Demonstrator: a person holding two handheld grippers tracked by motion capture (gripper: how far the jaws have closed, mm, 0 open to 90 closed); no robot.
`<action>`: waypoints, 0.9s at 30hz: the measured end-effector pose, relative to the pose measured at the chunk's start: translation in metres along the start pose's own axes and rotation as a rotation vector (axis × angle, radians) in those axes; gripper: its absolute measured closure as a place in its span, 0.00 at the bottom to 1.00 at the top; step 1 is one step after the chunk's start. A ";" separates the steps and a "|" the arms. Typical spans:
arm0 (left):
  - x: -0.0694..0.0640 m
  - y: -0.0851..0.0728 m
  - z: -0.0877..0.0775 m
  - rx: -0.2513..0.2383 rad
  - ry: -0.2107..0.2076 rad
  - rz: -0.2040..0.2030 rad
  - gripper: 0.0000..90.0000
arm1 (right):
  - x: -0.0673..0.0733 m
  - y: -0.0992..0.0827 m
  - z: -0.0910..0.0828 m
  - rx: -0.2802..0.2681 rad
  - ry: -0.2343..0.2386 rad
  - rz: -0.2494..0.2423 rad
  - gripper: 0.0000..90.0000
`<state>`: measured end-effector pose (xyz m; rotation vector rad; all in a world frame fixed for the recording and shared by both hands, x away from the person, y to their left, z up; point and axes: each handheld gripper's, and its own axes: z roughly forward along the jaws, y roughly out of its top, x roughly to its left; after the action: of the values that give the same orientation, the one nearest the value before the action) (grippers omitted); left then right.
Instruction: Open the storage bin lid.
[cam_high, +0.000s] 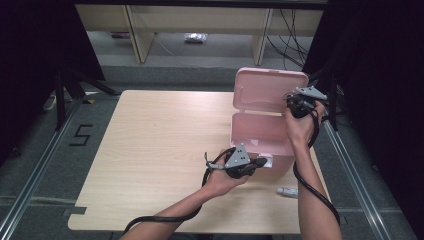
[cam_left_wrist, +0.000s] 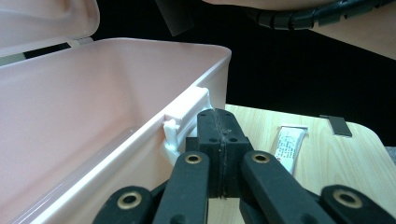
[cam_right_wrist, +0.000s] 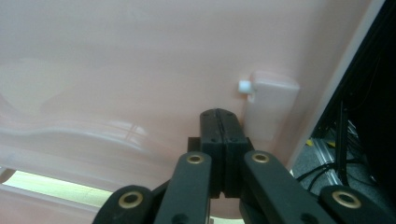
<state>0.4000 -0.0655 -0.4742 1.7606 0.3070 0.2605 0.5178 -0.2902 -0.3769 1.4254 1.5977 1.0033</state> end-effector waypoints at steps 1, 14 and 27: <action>0.000 0.000 0.000 0.000 0.000 0.000 1.00 | 0.000 0.000 0.000 0.007 0.001 0.007 1.00; 0.000 0.000 0.000 0.003 0.000 0.001 1.00 | 0.000 -0.003 0.008 0.034 -0.009 0.005 1.00; 0.000 0.000 0.000 0.004 -0.001 0.002 1.00 | 0.001 -0.003 0.014 0.066 -0.010 0.006 1.00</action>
<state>0.4001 -0.0654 -0.4738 1.7649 0.3051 0.2603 0.5294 -0.2889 -0.3856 1.4778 1.6341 0.9527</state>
